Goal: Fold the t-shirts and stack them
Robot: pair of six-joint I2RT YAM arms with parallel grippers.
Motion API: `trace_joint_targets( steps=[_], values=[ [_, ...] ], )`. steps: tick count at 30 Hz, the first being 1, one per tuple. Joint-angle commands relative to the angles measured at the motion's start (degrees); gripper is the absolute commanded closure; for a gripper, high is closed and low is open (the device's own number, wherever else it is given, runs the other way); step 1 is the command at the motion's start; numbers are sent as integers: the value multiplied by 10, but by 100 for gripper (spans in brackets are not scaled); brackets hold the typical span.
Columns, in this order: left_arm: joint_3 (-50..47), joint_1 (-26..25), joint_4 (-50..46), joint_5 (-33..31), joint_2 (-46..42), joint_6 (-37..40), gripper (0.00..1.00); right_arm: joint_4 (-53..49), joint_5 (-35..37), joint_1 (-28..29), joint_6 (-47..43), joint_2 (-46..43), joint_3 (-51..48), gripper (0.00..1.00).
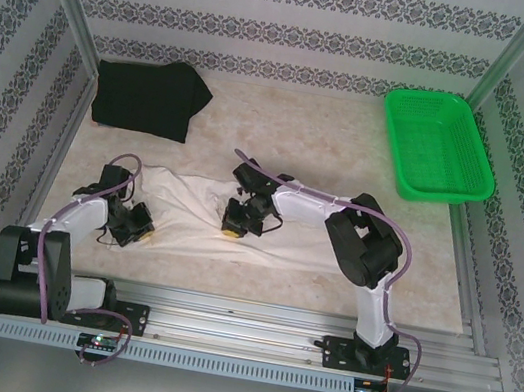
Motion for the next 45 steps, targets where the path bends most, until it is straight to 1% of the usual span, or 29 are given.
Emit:
trace_joint_targets(
  steps=[1, 5, 6, 8, 10, 13, 16, 19, 21, 24, 27, 29, 30, 34, 37, 40, 45],
  values=[
    [-14, 12, -50, -55, -2, -1, 96, -14, -10, 6, -10, -14, -10, 100],
    [-11, 12, -49, -35, -15, 0, 95, -4, -27, 7, -8, -10, -11, 100],
    [-8, 12, -50, -26, -24, -2, 94, -4, -33, 7, -7, -9, -10, 98],
    [7, 11, -64, -9, -52, -8, 91, -4, -51, 6, -9, -18, -9, 88],
    [35, 11, -95, -9, -83, -8, 88, -14, -56, 5, -12, -41, -15, 77],
    [100, 11, -156, -19, -120, -1, 83, -58, -46, 0, -34, -98, -22, 67],
    [165, 10, -195, -26, -136, 4, 82, -134, -17, -17, -77, -163, -25, 64],
    [207, 0, -175, -12, -120, -2, 78, -189, 40, -70, -112, -235, -55, 61],
    [220, -16, -139, 0, -80, -3, 76, -206, 64, -135, -133, -273, -93, 58],
    [237, -33, -87, 7, 9, 5, 76, -195, 94, -235, -165, -297, -146, 57],
    [239, -37, -23, 2, 72, 8, 76, -150, 108, -307, -183, -287, -176, 59],
    [238, -37, 9, 3, 109, 13, 76, -115, 111, -328, -185, -270, -187, 61],
    [239, -37, 16, -2, 128, 16, 76, -107, 126, -337, -183, -256, -188, 61],
    [223, -29, 46, -44, 164, 23, 78, -60, 139, -367, -168, -214, -195, 63],
    [211, -12, 45, -78, 190, 30, 78, -71, 172, -378, -170, -186, -174, 63],
    [206, 13, 34, -86, 218, 37, 81, -101, 209, -388, -169, -159, -152, 62],
    [205, 39, 16, -108, 240, 74, 81, -145, 264, -398, -153, -122, -130, 60]
  ],
)
